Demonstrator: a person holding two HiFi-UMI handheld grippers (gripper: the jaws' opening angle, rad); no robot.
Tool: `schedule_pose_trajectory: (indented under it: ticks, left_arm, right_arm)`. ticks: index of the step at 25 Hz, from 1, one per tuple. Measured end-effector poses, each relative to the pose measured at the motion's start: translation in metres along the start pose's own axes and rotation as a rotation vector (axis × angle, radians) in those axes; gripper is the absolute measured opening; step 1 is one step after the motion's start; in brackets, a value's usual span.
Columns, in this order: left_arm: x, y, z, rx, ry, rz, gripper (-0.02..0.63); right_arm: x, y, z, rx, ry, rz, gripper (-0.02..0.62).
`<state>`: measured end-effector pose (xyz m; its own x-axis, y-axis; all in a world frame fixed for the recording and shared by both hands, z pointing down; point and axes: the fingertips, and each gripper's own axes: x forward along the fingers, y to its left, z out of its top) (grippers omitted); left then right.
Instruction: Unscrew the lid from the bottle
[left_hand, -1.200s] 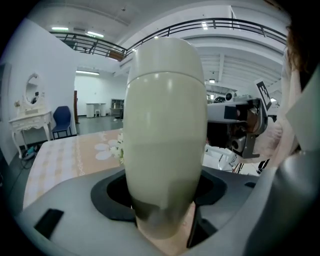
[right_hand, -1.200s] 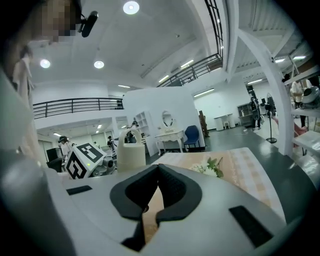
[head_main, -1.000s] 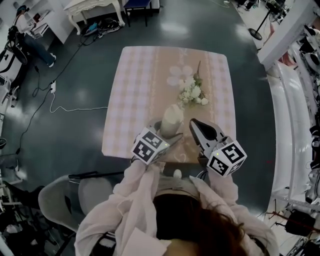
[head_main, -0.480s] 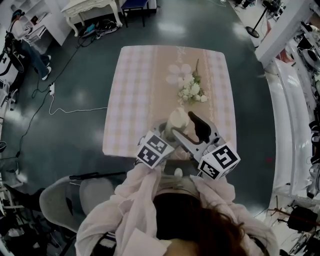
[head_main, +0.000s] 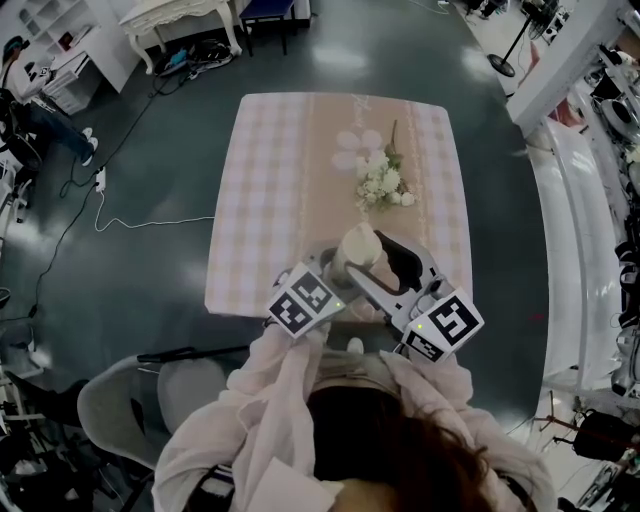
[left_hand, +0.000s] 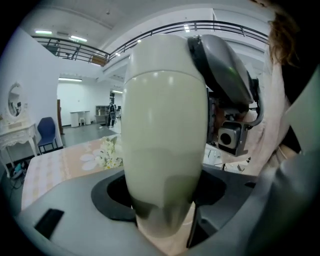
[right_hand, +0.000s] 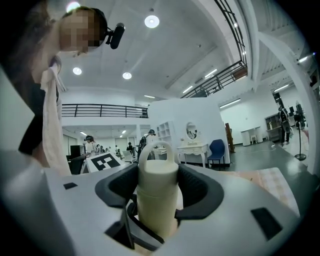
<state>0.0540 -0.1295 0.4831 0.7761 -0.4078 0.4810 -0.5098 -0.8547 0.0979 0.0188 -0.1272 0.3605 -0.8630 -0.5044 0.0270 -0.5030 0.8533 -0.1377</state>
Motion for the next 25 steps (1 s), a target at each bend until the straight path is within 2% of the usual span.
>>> schedule_pose_trajectory:
  ticks: [5, 13, 15, 22, 25]
  left_arm:
    - [-0.003, 0.001, 0.001, 0.049, 0.005, -0.006, 0.314]
    - [-0.007, -0.011, 0.001, 0.103, -0.015, -0.125, 0.314]
    - [-0.008, -0.011, 0.001, 0.112, -0.017, -0.130, 0.314]
    - [-0.005, 0.012, -0.001, 0.064, -0.015, 0.037, 0.314]
    - [-0.003, 0.021, -0.007, 0.021, 0.003, 0.119, 0.314]
  right_arm:
    - [-0.001, 0.004, 0.002, -0.028, -0.020, 0.034, 0.267]
    - [-0.003, 0.015, 0.003, -0.052, -0.013, 0.160, 0.265]
    - [-0.004, 0.014, 0.003, -0.047, -0.016, 0.171, 0.266]
    - [0.004, 0.002, 0.000, -0.066, -0.011, 0.027, 0.307]
    - [0.008, -0.001, -0.001, -0.040, -0.018, -0.020, 0.322]
